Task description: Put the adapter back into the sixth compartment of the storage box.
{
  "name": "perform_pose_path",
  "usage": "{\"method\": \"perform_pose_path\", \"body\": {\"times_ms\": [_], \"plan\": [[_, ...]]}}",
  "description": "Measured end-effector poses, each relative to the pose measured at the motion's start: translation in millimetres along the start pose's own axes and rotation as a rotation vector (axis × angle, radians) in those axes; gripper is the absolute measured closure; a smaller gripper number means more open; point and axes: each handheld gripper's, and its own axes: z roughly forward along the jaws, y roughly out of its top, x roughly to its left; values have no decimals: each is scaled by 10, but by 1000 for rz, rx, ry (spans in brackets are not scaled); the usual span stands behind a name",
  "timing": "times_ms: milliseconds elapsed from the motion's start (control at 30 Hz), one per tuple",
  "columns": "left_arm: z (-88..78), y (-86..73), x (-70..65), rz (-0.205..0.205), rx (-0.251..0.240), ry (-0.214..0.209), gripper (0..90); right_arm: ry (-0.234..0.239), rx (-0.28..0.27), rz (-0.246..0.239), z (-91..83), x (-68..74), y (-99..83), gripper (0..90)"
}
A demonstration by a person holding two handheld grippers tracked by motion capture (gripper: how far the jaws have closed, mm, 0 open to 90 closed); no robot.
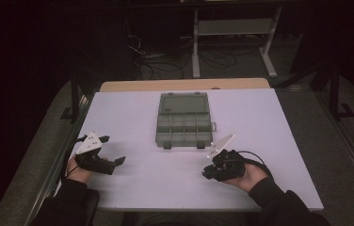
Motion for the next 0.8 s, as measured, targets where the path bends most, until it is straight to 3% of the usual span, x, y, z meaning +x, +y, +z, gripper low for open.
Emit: {"method": "perform_pose_path", "body": {"times_ms": [400,800], "plan": [[-11,-8,12,-15,-8,3,0,-13,-34,3,-180,-90,91,750],[-35,-7,21,-28,-25,18,0,-9,-35,7,-194,-188,180,750]]}}
